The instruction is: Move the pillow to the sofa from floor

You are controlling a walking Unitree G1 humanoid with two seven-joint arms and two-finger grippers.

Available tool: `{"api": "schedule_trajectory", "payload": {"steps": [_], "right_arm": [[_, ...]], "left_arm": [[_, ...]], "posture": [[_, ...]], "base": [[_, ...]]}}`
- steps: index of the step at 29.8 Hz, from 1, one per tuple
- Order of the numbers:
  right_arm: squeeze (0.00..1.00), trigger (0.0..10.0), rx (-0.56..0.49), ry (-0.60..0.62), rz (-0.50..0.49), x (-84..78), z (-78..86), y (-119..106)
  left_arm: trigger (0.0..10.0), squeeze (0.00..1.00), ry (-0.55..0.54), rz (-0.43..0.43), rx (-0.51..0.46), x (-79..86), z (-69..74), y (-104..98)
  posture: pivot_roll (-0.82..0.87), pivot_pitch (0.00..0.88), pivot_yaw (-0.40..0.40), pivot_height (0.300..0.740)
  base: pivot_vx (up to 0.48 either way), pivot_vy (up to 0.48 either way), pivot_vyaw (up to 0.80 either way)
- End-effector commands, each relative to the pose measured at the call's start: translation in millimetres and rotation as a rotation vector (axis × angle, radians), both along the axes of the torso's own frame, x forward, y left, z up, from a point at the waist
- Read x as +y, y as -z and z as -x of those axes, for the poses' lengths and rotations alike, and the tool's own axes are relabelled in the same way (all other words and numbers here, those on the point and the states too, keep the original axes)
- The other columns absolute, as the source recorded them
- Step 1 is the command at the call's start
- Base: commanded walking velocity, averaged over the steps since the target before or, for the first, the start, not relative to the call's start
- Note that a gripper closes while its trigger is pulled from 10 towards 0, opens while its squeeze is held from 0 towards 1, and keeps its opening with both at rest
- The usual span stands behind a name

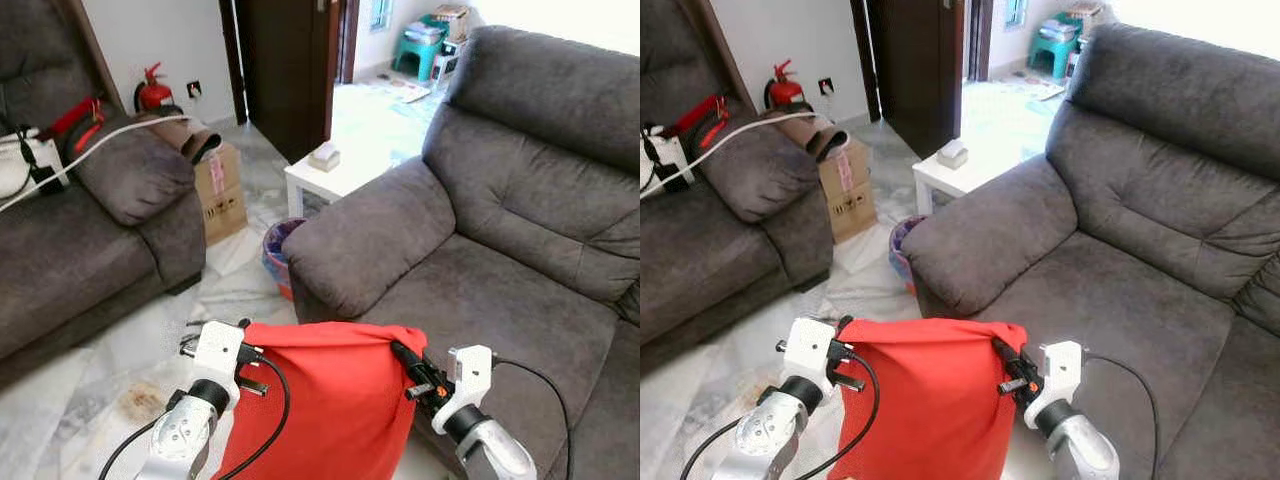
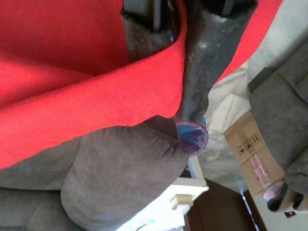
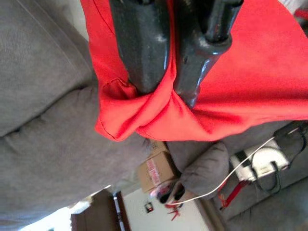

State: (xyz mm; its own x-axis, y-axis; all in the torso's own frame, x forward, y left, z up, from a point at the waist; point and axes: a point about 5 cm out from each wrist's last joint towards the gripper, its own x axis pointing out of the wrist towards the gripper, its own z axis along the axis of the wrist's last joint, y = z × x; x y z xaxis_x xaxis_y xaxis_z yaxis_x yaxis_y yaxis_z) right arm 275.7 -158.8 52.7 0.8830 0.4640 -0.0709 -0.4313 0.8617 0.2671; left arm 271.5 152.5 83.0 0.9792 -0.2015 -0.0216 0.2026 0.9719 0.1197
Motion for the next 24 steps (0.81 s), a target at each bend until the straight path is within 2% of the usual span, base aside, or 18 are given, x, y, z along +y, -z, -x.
{"api": "schedule_trajectory", "payload": {"steps": [1, 4, 5, 7, 10, 12, 14, 24], "right_arm": [[0.00, 10.0, -0.020, 0.025, 0.010, -6.1, -2.1, -5.0], [0.00, 10.0, -0.019, 0.026, 0.009, -6.0, -2.1, -4.7], [0.00, 10.0, -0.018, 0.026, 0.008, -5.8, -2.0, -4.7], [0.00, 10.0, -0.016, 0.025, 0.008, -5.4, -2.2, -4.4], [0.00, 10.0, -0.013, 0.025, 0.010, -4.6, -2.5, -3.8], [0.00, 10.0, -0.011, 0.025, 0.009, -4.4, -2.9, -3.4], [0.00, 10.0, -0.007, 0.027, 0.015, -4.5, -3.7, -2.9], [0.00, 10.0, -0.012, 0.043, 0.025, -7.6, -8.1, -5.0]], "left_arm": [[10.0, 0.00, -0.005, 0.011, -0.101, 0.5, -4.8, -19.5], [10.0, 0.00, -0.006, -0.003, -0.101, 0.9, -5.3, -19.8], [10.0, 0.00, 0.000, -0.038, -0.098, 0.9, -5.7, -18.9], [10.0, 0.00, 0.005, -0.050, -0.096, 0.6, -5.7, -18.2], [10.0, 0.00, 0.005, -0.038, -0.093, 0.0, -5.3, -17.5], [10.0, 0.00, -0.005, -0.017, -0.081, 0.2, -5.3, -16.5], [10.0, 0.00, 0.015, -0.037, -0.083, -0.9, -5.6, -16.4], [10.0, 0.00, -0.003, -0.025, -0.096, 2.4, -5.5, -18.1]], "posture": [[0.02, 0.096, 0.004, 0.740], [0.02, 0.096, 0.004, 0.740], [0.02, 0.097, 0.004, 0.740], [0.02, 0.097, 0.005, 0.740], [0.02, 0.097, 0.005, 0.740], [0.03, 0.099, 0.004, 0.740], [0.03, 0.097, -0.002, 0.740], [0.03, 0.097, 0.006, 0.740]], "base": [[0.000, 0.000, -0.80], [0.000, 0.000, -0.80], [0.000, -0.480, -0.79], [0.000, -0.480, -0.79], [0.000, -0.480, -0.79], [0.000, 0.000, -0.79], [0.000, 0.000, -0.79], [0.000, 0.000, -0.79]]}}
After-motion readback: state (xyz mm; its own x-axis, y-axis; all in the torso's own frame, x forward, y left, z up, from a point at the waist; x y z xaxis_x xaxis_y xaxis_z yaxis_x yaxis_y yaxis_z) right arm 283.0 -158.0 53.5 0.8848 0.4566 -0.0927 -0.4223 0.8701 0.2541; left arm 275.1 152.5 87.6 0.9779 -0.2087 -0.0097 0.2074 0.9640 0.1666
